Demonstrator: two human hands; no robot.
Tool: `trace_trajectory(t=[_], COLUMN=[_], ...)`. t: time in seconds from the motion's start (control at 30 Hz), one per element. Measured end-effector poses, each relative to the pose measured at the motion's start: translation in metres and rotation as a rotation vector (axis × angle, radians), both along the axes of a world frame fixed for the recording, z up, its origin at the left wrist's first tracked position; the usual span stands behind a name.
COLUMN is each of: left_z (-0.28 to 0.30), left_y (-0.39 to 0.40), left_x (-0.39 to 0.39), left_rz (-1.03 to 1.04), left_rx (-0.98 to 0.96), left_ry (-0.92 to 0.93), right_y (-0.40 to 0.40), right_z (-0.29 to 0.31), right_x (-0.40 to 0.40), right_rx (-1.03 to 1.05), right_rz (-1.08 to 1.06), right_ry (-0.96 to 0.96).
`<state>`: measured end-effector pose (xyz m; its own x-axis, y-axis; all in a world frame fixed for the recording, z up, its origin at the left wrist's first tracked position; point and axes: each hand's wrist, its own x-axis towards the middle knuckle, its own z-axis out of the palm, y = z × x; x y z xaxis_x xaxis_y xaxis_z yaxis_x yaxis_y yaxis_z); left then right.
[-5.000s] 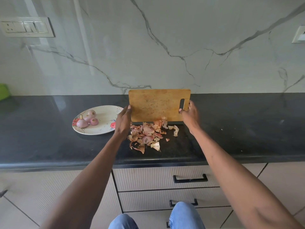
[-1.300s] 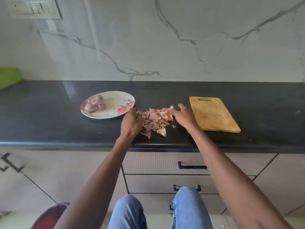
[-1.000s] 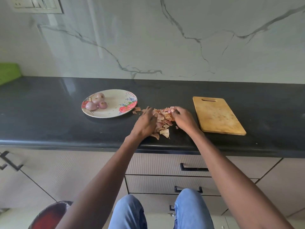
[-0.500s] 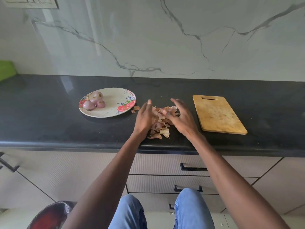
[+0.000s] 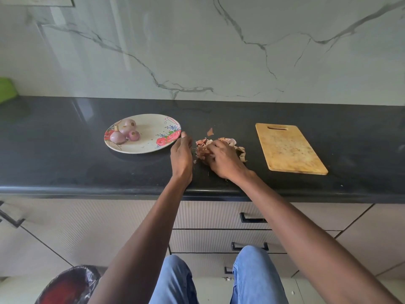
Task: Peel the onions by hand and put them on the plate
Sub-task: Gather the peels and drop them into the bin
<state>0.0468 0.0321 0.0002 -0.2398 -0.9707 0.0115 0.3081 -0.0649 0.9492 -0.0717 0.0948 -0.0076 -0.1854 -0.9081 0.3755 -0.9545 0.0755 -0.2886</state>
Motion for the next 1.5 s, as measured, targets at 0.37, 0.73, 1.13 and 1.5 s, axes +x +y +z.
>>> trace_trajectory(t=[0.37,0.73,1.13,1.5], left_z=[0.005,0.013,0.032,0.055], left_y=[0.022,0.041,0.047,0.043], left_x=[-0.007,-0.038,-0.024,0.036], left_rz=[-0.074,-0.037,-0.037,-0.095], left_rx=[-0.367,0.305,0.338,0.183], left_ry=[-0.451,0.166,0.418,0.350], right_y=[0.015,-0.005,-0.003,-0.011], right_z=[0.010,0.022,0.044,0.063], right_x=[-0.012,0.032,0.056,0.116], right_rx=[-0.151,-0.473,-0.640,-0.587], right_rz=[-0.159,-0.323,-0.224,-0.055], right_ry=[-0.399,-1.600,-1.843,-1.870])
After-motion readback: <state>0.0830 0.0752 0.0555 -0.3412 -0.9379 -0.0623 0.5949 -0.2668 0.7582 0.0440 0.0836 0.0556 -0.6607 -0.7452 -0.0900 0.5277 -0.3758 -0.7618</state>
